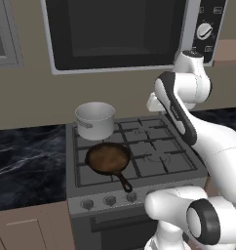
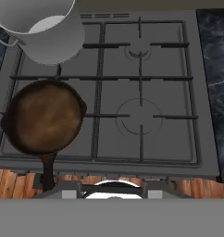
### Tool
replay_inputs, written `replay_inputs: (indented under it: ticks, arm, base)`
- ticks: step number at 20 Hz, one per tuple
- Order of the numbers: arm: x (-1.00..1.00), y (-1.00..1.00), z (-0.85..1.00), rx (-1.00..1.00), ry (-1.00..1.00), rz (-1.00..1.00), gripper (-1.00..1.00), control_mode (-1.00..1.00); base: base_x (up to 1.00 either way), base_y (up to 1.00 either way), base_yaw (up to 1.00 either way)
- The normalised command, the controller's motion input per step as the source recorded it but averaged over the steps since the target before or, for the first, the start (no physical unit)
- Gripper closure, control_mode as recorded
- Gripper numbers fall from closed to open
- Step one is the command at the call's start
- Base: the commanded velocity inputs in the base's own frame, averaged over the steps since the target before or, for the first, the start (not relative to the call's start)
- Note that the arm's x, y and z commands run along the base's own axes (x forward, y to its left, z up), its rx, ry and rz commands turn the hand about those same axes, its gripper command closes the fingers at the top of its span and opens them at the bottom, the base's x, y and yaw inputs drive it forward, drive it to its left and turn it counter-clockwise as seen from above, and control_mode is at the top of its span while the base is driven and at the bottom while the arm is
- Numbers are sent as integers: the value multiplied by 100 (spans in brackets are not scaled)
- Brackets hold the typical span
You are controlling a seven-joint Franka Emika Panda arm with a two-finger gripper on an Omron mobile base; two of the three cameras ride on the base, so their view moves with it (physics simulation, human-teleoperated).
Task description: Move the pot and pan from the stove into the sink.
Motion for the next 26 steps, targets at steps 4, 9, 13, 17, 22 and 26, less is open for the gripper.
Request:
replay_inputs:
  ticks: [4,9,13,17,22,26]
  arm:
    - [0,0,-5,0,3,0,-100,-100]
    - [-4,0,0,0,0,0,-100,-100]
    - [-33,17,0,-6,-6,3,-100,-100]
    - [-56,39,0,-12,-16,8,-100,-100]
    - [-62,46,-1,-9,-18,8,-100,-100]
    - [-66,38,-4,-6,-17,8,-100,-100]
  base:
    - [0,0,0]
    - [0,0,0]
    - [0,0,0]
    - [0,0,0]
    - [0,0,0]
    - [0,0,0]
